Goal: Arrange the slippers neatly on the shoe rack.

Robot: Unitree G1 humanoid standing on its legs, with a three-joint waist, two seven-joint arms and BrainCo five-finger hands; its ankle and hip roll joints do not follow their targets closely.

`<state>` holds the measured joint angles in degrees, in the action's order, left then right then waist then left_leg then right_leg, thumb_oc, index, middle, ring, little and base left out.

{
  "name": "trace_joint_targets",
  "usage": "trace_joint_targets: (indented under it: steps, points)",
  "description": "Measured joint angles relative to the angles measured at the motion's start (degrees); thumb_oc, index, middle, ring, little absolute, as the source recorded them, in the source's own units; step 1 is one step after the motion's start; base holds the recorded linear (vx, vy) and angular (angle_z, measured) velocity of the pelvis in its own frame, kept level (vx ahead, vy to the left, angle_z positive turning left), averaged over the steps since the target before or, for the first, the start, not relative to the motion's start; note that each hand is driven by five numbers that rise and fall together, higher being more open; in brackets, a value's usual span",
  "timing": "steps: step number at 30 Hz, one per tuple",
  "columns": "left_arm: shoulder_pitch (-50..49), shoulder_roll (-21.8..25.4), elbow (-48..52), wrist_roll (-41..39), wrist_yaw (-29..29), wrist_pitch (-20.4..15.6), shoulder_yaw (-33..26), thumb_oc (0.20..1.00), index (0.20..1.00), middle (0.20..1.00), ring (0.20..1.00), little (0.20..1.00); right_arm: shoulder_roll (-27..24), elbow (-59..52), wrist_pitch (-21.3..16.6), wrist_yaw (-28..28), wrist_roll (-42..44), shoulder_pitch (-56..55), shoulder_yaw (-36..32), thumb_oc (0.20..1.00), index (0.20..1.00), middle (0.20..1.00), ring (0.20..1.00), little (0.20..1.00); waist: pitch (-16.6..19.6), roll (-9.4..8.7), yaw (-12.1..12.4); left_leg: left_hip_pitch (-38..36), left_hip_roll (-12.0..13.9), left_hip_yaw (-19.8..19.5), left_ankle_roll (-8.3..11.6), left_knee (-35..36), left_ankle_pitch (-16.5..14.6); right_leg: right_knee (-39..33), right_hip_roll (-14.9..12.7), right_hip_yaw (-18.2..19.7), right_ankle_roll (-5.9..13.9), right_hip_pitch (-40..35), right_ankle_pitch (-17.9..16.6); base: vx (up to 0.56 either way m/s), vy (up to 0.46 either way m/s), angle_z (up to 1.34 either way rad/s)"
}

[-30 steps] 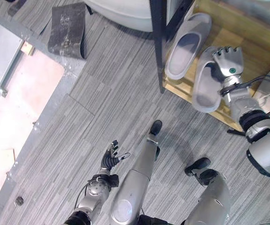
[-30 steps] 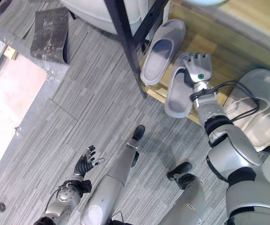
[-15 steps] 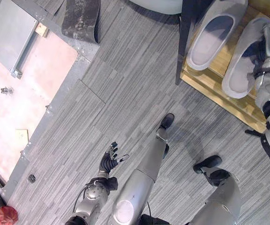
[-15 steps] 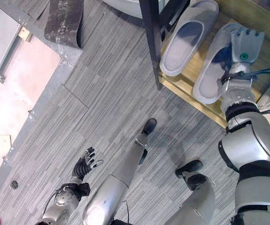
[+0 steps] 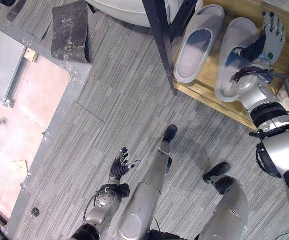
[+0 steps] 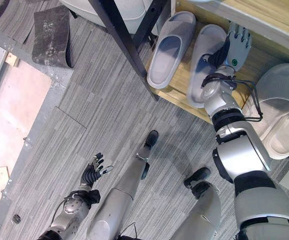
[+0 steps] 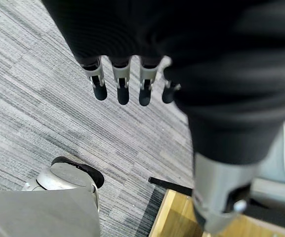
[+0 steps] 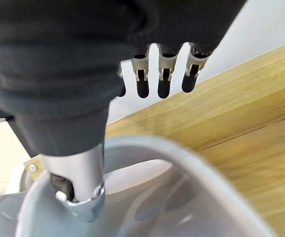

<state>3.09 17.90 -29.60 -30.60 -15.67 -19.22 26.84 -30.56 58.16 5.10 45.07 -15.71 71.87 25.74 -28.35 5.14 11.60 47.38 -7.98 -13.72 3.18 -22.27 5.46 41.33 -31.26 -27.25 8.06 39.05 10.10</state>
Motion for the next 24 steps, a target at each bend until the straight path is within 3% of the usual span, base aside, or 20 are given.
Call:
trace_joint_targets:
  steps: [2, 12, 16, 17, 18, 24]
  points:
    - [0.4, -0.6, -1.0, 0.0, -0.1, 0.6, 0.1, 1.000, 1.000, 1.000, 1.000, 1.000, 2.0, -8.0, -1.0, 0.9, -0.3, -3.4, -2.2, 1.000, 1.000, 1.000, 1.000, 1.000, 0.0, -0.15, -0.4, -1.9, 0.9, 0.1, 0.40, 1.8, 1.3, -1.9, 1.0, -0.7, -0.26, -1.7, -1.0, 0.01, -0.016, -0.17]
    - [1.8, -1.1, -1.8, 0.2, -1.4, 0.4, 0.0, 1.000, 1.000, 1.000, 1.000, 1.000, 3.8, -14.2, -0.9, 1.2, -2.3, -7.9, -6.1, 1.000, 1.000, 1.000, 1.000, 1.000, 0.5, -0.82, -1.9, -4.4, 1.7, 0.6, 0.23, 3.6, 1.0, -4.2, 2.1, -0.6, -0.92, -3.9, -1.6, 0.00, 0.001, -0.05]
    - [1.8, -1.9, -3.2, 0.2, -2.0, 0.5, 0.2, 1.000, 1.000, 1.000, 1.000, 1.000, 8.1, -16.4, -1.7, 1.7, -1.1, -13.5, -9.1, 1.000, 1.000, 1.000, 1.000, 1.000, 0.9, -1.48, -3.1, -5.5, 2.1, 1.1, -0.06, 3.6, 1.3, -5.8, 2.9, -0.4, -0.38, -5.1, -2.3, 0.01, -0.002, -0.08]
    - [1.8, -2.2, -3.3, 0.2, -2.2, 0.5, 0.2, 1.000, 1.000, 1.000, 1.000, 1.000, 11.5, -17.0, -3.2, 2.3, 2.5, -17.9, -10.4, 1.000, 1.000, 1.000, 1.000, 1.000, 1.1, -1.91, -3.4, -6.3, 2.3, 1.6, -0.23, 3.7, 1.0, -6.4, 3.0, -0.2, -0.25, -6.1, -2.7, 0.00, -0.003, -0.15]
    - [1.9, -2.3, -3.5, 0.2, -2.3, 0.5, 0.3, 1.000, 1.000, 1.000, 1.000, 1.000, 12.4, -14.7, -5.6, 2.3, 4.4, -19.0, -10.9, 1.000, 1.000, 1.000, 1.000, 1.000, 1.1, -1.90, -3.4, -6.7, 2.4, 1.7, -0.25, 3.8, 1.0, -6.6, 3.2, 0.0, 0.12, -6.3, -3.0, 0.00, -0.010, -0.15]
    - [2.1, -2.0, -4.3, 0.3, -2.3, 0.7, 2.4, 1.000, 1.000, 1.000, 1.000, 1.000, 15.5, 0.5, -10.8, 0.1, 17.2, -19.6, -13.7, 1.000, 1.000, 1.000, 1.000, 1.000, 1.1, -1.80, -2.7, -7.0, 2.0, 1.5, -0.25, 4.2, 0.4, -6.6, 2.8, 0.0, 0.25, -6.6, -2.2, 0.01, -0.003, 0.02]
